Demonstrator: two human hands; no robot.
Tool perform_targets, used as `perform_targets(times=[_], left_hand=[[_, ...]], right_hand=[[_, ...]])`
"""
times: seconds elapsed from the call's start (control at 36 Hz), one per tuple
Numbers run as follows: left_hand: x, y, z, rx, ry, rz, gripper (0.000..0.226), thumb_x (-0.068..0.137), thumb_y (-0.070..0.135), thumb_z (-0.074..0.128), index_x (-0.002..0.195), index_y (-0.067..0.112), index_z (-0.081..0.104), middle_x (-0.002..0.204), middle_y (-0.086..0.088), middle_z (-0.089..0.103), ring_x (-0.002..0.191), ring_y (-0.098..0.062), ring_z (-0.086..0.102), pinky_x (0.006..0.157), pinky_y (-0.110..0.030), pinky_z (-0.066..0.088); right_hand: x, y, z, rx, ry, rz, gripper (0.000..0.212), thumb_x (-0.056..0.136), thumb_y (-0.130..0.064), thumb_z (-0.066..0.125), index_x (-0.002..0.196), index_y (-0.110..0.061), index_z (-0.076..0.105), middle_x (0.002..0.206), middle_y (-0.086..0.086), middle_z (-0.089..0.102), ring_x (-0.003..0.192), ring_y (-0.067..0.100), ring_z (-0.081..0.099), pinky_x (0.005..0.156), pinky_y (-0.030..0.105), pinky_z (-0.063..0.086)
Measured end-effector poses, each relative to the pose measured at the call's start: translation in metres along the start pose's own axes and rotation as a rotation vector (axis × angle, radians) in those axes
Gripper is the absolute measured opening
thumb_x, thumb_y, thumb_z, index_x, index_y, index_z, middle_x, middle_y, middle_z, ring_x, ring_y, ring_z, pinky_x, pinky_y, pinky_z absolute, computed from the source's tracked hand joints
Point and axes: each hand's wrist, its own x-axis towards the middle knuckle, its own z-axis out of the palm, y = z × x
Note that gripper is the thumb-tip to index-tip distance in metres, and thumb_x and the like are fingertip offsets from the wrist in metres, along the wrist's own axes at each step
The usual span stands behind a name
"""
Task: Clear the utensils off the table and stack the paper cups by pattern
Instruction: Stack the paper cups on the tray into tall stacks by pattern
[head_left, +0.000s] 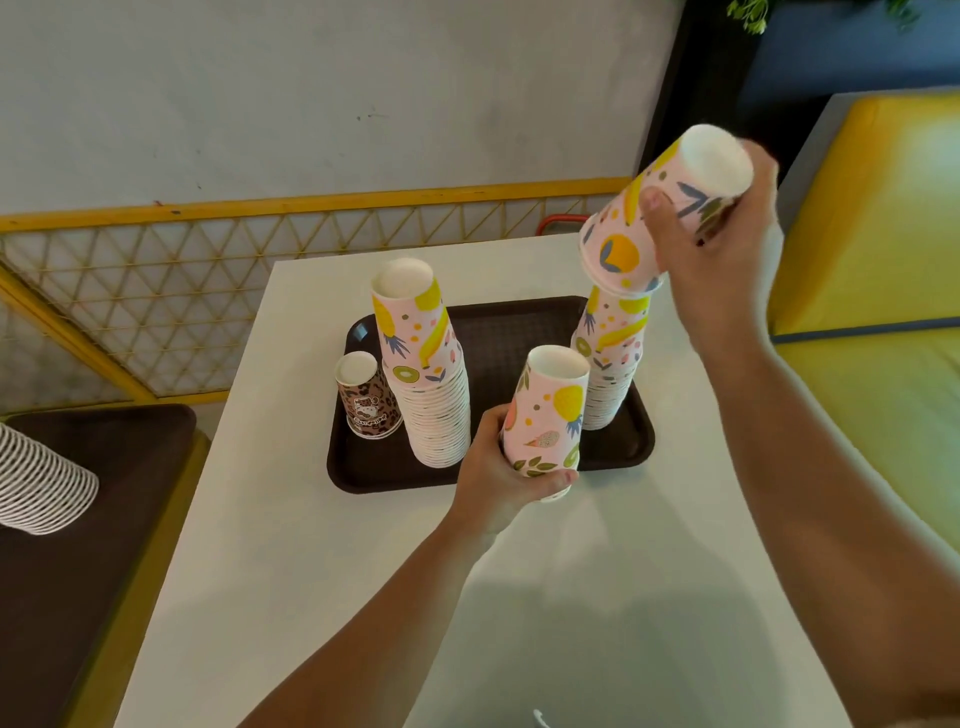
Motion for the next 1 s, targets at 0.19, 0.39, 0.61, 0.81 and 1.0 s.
perform_targets(times=[0.19,0.39,0.61,0.81,1.0], left_hand=[[0.003,0.004,0.001,0.023,-0.008,0.005,0.073,0.059,0.010,0.088,0.113,0.030,0.043,0.110,0.013,0.059,0.106,-0.009,0.058,0.082,-0.021,0.054],[0.004,0.006,0.003,0.019,-0.010,-0.012,0.073,0.059,0.011,0.089,0.113,0.030,0.043,0.113,0.007,0.060,0.110,-0.013,0.058,0.089,-0.031,0.055],[0.001,0.012,0.005,-0.003,0.030,0.011,0.077,0.043,0.030,0.091,0.105,0.035,0.046,0.104,0.013,0.062,0.100,-0.008,0.062,0.080,-0.027,0.056],[-0.004,0.020,0.007,-0.021,0.046,0.039,0.079,0.034,0.044,0.082,0.105,0.035,0.049,0.099,0.015,0.063,0.093,-0.001,0.062,0.079,-0.028,0.057],[-0.009,0.020,0.006,0.039,-0.013,0.068,0.085,0.054,0.012,0.091,0.120,0.031,0.042,0.109,0.018,0.059,0.103,-0.005,0.060,0.080,-0.016,0.053]], right_hand=[[-0.004,0.034,0.018,-0.091,-0.107,0.090,0.061,0.081,-0.021,0.070,0.131,-0.010,0.038,0.113,-0.010,0.047,0.105,0.002,0.047,0.072,-0.007,0.037],[-0.020,0.054,0.023,-0.222,-0.217,0.205,0.069,0.079,-0.033,0.070,0.136,-0.018,0.034,0.127,-0.002,0.050,0.111,0.009,0.046,0.092,0.024,0.043],[-0.065,0.013,0.005,-0.060,-0.226,0.100,0.065,0.073,-0.055,0.059,0.127,-0.024,0.042,0.124,-0.010,0.050,0.110,0.004,0.053,0.082,0.006,0.041],[-0.103,0.017,0.011,-0.175,-0.520,0.192,0.072,0.069,-0.044,0.074,0.128,-0.022,0.040,0.110,-0.009,0.053,0.100,0.010,0.054,0.078,0.023,0.047],[-0.104,0.018,0.010,-0.197,-0.539,0.224,0.066,0.075,-0.038,0.072,0.129,-0.020,0.039,0.103,-0.013,0.047,0.094,0.004,0.048,0.061,0.003,0.033]])
